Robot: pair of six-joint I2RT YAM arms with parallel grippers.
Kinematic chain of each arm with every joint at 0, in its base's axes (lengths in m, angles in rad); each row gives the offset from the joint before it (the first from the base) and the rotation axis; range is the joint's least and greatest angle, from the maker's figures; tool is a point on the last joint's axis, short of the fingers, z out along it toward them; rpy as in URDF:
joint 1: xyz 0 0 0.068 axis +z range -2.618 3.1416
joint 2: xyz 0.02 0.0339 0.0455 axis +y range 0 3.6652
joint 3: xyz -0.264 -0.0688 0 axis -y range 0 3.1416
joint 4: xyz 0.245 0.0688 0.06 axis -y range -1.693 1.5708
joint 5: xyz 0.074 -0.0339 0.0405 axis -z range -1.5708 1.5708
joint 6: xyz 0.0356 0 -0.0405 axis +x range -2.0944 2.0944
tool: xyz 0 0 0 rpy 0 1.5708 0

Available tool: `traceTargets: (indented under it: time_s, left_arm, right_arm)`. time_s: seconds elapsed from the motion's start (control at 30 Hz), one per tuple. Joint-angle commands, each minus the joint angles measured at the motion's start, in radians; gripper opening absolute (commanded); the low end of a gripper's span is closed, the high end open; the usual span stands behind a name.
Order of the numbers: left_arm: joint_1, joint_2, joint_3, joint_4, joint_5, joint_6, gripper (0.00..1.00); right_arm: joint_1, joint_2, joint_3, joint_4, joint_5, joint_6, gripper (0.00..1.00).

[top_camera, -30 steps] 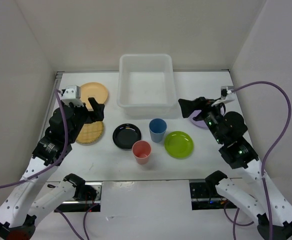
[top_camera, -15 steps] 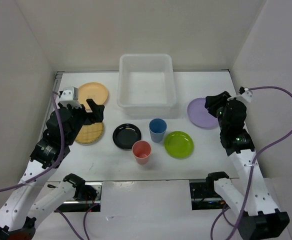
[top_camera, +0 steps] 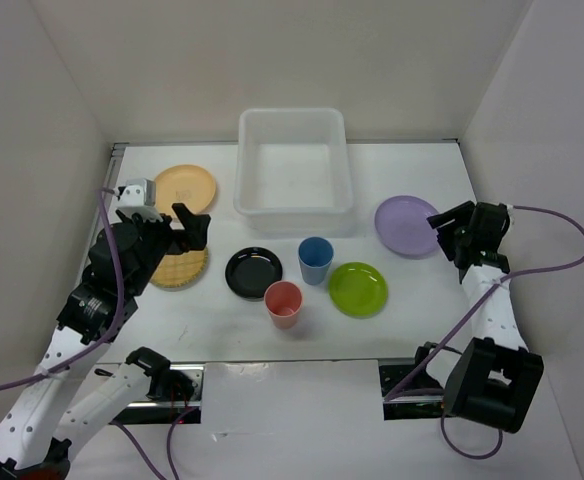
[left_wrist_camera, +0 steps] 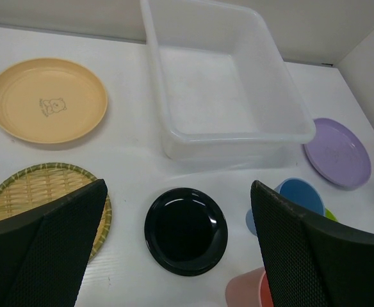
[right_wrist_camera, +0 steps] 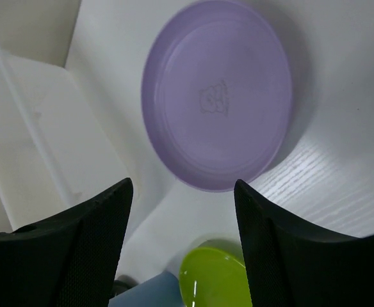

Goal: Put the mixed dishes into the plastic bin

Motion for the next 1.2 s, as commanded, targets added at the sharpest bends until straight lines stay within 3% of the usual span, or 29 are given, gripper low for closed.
traceTargets:
  time_s: [0.0,0.4,0.67,0.8,0.93,0.97,1.07,1.17]
  left_arm:
    - [0.007,-0.001,-0.005,0.045,0.03,-0.011,0.99]
    - [0.007,-0.014,-0.023,0.036,0.03,-0.011,0.99]
    - [0.007,-0.033,-0.023,0.036,0.03,-0.011,0.99]
    - [0.007,-0.033,-0.014,0.026,0.03,-0.011,0.99]
    - [0.007,-0.033,-0.005,0.017,0.019,-0.011,0.99]
    - [0.007,-0.033,-0.005,0.017,0.01,-0.011,0.99]
    - [0.007,-0.033,0.004,0.008,0.01,-0.011,0.99]
    - [0.007,-0.043,0.004,0.008,0.01,-0.002,0.99]
  right_arm:
    - [-0.01,0.052,-0.023,0.066,-0.048,0.008,0.7]
    - [-0.01,0.334,-0.081,0.224,-0.057,0.029,0.59]
    - [-0.01,0.452,-0.09,0.307,-0.057,0.06,0.57]
    - [-0.01,0.486,-0.09,0.33,-0.057,0.071,0.5]
    - [-0.01,0.509,-0.09,0.339,-0.057,0.089,0.3]
    - [-0.01,0.509,-0.09,0.339,-0.057,0.089,0.18]
    - [-0.01,0.509,-0.081,0.339,-0.048,0.089,0.01]
    - [-0.01,0.456,-0.081,0.31,-0.048,0.089,0.0]
